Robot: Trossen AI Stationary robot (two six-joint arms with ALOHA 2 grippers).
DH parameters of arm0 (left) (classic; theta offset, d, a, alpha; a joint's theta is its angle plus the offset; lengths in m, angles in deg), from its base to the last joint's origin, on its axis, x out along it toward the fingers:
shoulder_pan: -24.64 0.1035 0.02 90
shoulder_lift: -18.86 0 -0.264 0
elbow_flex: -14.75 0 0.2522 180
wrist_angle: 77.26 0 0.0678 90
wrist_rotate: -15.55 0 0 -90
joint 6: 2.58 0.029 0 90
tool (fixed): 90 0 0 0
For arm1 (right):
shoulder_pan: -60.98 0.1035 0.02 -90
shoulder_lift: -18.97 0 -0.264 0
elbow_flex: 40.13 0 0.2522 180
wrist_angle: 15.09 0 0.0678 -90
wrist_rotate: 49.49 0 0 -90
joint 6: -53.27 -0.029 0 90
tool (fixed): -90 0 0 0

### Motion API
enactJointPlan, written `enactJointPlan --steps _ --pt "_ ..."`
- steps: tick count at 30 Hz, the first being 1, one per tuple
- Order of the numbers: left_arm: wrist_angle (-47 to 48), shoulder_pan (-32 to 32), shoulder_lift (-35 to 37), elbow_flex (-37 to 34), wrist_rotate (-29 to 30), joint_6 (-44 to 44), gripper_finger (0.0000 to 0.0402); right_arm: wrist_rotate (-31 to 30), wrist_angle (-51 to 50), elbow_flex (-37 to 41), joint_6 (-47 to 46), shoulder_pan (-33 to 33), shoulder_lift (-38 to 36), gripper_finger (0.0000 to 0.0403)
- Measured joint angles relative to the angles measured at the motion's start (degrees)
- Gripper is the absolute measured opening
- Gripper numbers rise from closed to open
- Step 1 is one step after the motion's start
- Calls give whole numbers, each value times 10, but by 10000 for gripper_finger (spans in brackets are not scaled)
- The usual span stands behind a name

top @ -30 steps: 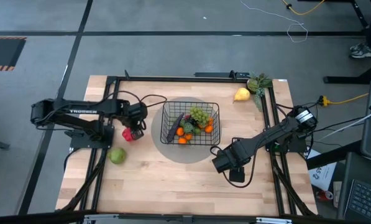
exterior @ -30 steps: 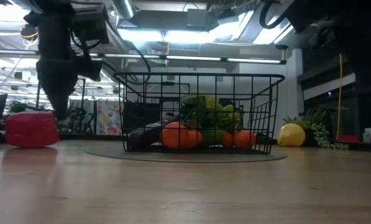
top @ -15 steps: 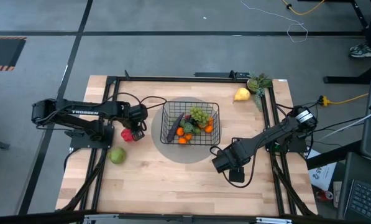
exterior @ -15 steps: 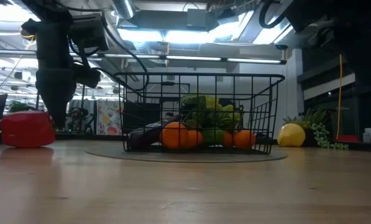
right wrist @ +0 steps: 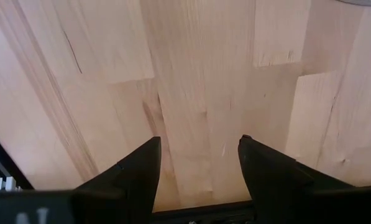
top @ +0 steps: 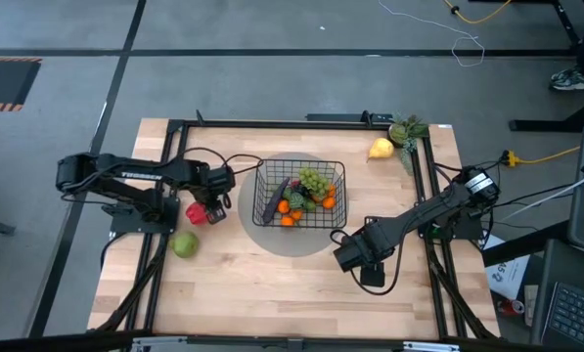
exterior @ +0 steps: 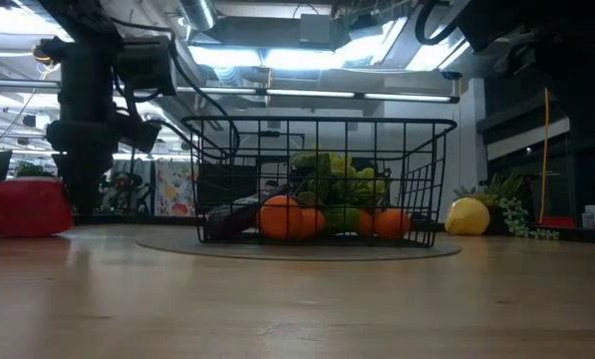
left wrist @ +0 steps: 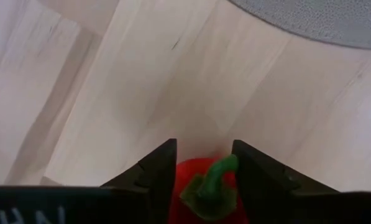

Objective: Build produce basket
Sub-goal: Put the red bell pepper into the wire basket

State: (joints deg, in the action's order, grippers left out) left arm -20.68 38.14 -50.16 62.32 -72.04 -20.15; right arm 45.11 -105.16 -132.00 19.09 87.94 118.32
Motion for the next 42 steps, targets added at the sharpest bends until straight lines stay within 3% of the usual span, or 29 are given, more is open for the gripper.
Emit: enactJointPlan --steps 7,13,19,24,29,33,38,42 --pt "5 0 -1 0 0 2 114 0 0 0 1 0 0 216" --pt "6 0 -1 0 21 -3 22 0 0 0 0 0 0 216" --pt "14 -1 17 13 50 -39 11 0 1 0 0 0 0 216" --pt "59 -21 39 91 137 -72 7 0 2 0 0 0 0 216" --pt "84 -60 50 205 284 -75 6 0 3 0 -2 0 0 216" --pt "20 -94 52 283 341 -62 5 0 4 0 -1 0 0 216" --pt "-136 -125 52 312 299 23 5 0 5 0 -1 0 0 216" --pt "-177 -129 44 313 296 57 4 0 5 0 -2 0 0 216"
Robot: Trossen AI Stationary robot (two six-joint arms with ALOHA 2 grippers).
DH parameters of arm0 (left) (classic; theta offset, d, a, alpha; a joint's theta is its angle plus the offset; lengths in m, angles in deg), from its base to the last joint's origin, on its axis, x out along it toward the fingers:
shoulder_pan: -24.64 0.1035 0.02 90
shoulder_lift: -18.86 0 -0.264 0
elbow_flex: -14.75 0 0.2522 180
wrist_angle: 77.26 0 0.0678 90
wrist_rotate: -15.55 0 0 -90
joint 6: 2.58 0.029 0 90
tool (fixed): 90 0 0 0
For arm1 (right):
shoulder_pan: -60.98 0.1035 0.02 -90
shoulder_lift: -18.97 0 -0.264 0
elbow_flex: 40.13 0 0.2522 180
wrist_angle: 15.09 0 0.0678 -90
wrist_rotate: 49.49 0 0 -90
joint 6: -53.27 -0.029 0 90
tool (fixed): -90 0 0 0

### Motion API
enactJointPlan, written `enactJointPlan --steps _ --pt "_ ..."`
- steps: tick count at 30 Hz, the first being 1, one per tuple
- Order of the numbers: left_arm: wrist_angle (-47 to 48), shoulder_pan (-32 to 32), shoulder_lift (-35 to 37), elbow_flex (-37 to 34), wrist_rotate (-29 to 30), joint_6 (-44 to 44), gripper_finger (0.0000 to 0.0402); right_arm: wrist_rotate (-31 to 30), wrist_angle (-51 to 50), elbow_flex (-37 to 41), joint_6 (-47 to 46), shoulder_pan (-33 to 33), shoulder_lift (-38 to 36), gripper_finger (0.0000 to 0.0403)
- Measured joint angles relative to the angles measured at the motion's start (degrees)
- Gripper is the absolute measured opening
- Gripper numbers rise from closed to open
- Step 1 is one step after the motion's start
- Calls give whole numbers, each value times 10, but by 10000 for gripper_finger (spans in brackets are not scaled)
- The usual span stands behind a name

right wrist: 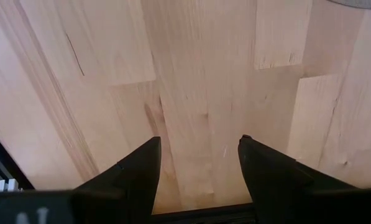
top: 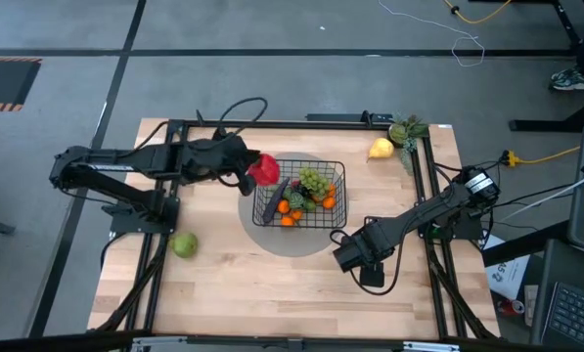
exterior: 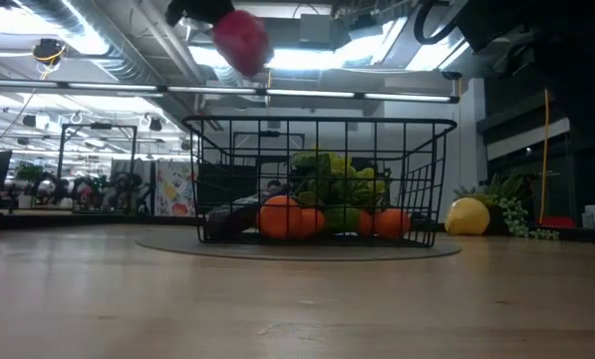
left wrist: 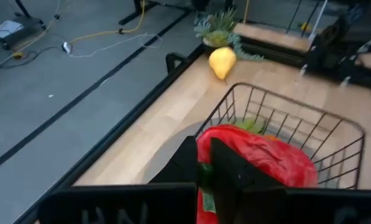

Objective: Build produce basket
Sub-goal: Put the red bell pepper into the wire basket, then put the green pear into the wire basket

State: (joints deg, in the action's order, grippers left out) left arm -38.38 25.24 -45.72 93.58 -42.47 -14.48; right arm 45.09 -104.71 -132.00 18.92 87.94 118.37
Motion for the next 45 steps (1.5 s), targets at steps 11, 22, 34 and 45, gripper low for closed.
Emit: enactJointPlan --steps 11,22,34,45 --pt "-36 27 -73 0 -14 5 126 0 0 0 1 0 0 216" --pt "132 -2 -5 27 -77 -77 156 0 3 0 -8 0 0 216" --pt "513 -187 8 27 -306 -412 156 -5 31 0 -15 0 0 216" --pt "526 -353 5 -103 -368 -666 156 -6 47 0 -16 10 0 216"
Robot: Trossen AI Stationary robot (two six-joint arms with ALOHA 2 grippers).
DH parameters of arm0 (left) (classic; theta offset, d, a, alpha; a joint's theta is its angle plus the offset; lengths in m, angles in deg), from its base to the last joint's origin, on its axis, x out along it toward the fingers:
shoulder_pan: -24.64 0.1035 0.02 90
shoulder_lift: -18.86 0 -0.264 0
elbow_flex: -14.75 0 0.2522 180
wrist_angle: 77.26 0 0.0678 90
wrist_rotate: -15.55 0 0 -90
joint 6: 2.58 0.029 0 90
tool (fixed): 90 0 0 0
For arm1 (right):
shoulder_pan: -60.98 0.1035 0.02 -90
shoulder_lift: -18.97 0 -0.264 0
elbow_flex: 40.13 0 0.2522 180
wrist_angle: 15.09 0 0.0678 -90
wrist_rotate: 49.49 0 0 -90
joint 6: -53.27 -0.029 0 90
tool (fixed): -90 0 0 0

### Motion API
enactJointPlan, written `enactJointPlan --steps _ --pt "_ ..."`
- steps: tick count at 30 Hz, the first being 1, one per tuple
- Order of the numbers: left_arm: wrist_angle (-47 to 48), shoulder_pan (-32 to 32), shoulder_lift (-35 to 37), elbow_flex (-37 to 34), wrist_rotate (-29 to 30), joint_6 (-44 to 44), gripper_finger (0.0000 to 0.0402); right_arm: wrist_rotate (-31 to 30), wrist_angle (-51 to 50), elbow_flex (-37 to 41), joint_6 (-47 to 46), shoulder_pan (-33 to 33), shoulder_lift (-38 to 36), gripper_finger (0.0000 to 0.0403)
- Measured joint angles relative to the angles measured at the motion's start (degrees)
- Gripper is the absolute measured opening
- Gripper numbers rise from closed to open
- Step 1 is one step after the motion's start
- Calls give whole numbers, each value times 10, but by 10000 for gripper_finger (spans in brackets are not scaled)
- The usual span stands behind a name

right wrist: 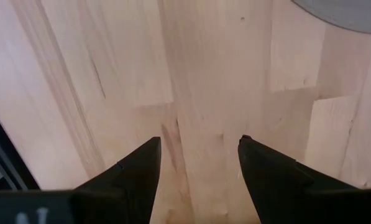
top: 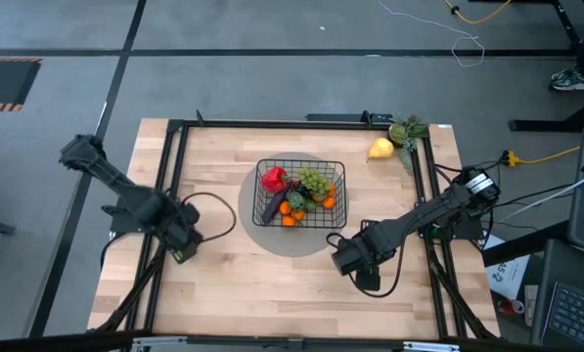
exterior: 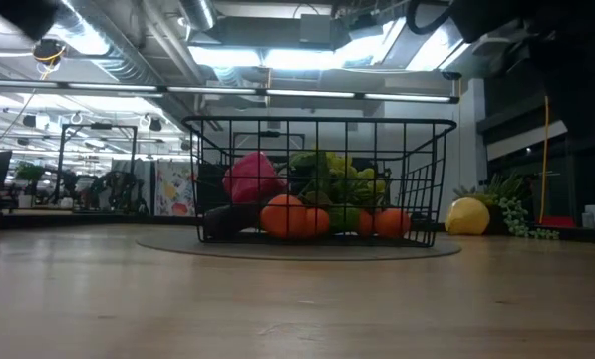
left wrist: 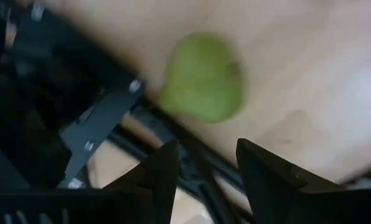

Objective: Build produce basket
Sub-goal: Put the green pear into the wire basket

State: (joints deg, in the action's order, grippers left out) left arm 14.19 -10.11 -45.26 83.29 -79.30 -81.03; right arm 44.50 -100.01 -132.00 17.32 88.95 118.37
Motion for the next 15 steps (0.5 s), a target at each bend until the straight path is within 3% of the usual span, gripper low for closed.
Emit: enactJointPlan --steps 6,12,15 --pt "-36 -49 0 -86 19 -97 156 4 0 0 0 15 0 216" --pt "-172 -49 -3 -142 39 -115 157 7 0 0 -37 26 0 216" --pt "-244 -47 -12 -146 90 -129 157 17 0 0 -56 35 0 216"
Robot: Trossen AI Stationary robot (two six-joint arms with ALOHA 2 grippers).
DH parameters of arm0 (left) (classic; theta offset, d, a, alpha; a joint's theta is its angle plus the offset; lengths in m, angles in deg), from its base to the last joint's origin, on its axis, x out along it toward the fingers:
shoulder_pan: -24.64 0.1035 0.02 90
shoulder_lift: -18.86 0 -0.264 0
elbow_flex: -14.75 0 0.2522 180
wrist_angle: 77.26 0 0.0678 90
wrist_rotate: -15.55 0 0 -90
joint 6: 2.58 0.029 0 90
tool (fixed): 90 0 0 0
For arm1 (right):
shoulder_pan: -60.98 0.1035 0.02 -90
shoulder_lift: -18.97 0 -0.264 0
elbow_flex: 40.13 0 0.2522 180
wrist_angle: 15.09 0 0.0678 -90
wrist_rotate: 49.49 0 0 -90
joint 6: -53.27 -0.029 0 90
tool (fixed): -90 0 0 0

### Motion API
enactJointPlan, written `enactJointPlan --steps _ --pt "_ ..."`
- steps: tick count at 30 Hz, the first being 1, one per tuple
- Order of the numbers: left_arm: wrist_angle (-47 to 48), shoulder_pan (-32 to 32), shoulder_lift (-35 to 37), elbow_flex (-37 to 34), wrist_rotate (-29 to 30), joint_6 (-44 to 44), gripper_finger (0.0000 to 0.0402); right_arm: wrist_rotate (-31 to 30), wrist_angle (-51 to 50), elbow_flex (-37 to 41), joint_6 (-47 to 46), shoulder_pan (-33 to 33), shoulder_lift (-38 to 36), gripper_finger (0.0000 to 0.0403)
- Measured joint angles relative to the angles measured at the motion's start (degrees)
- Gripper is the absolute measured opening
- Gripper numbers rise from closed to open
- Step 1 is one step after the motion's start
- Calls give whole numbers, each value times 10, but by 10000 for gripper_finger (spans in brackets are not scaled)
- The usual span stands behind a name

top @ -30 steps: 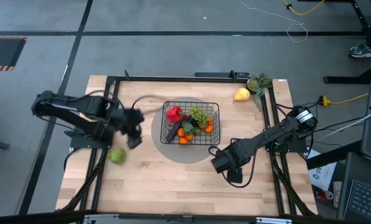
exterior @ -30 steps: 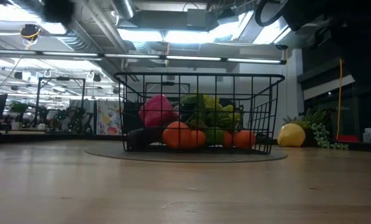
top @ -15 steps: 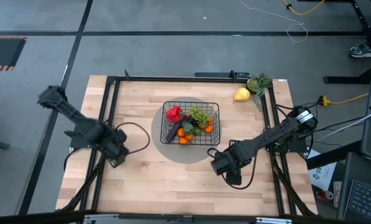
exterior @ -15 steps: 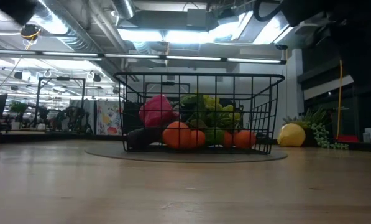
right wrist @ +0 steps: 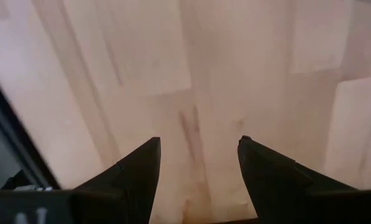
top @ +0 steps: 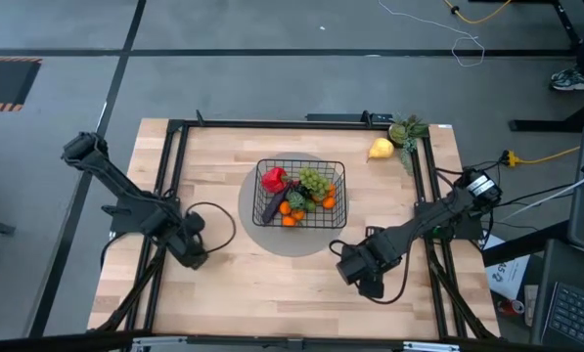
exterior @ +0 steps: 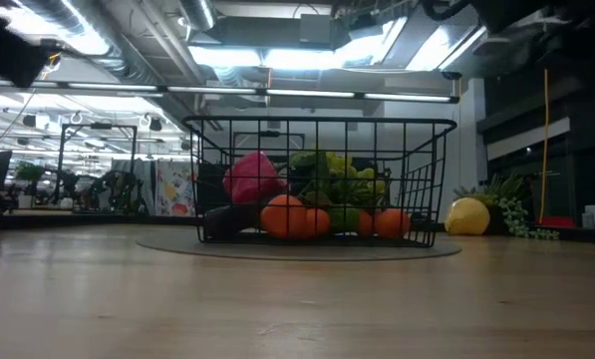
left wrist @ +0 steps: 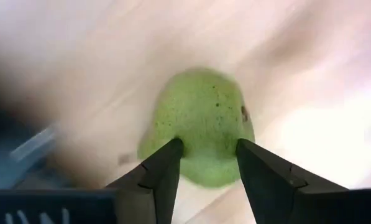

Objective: Build produce basket
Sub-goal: Put the green pear into the wire basket

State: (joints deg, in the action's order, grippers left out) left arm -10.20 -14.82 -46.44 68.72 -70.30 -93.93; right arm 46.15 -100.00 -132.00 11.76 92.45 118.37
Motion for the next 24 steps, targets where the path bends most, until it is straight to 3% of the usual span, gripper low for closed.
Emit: enactJointPlan --steps 5,7,10,12,16,21,24 --pt "-152 10 -4 14 195 70 157 16 -2 0 -3 17 0 216" --pt "-255 16 -7 23 226 131 157 24 -3 0 -5 24 0 216" --pt "-324 19 -5 37 203 221 157 30 -8 0 -5 33 0 216" --pt "-314 19 -5 54 172 224 157 32 -12 0 -6 38 0 216" --pt "-198 9 -4 72 131 149 156 32 -12 0 -28 47 0 216" --pt "-24 -10 -19 73 14 27 156 23 -10 0 -50 56 0 216" --pt "21 -16 -35 73 10 -27 156 18 -9 0 -51 59 0 216"
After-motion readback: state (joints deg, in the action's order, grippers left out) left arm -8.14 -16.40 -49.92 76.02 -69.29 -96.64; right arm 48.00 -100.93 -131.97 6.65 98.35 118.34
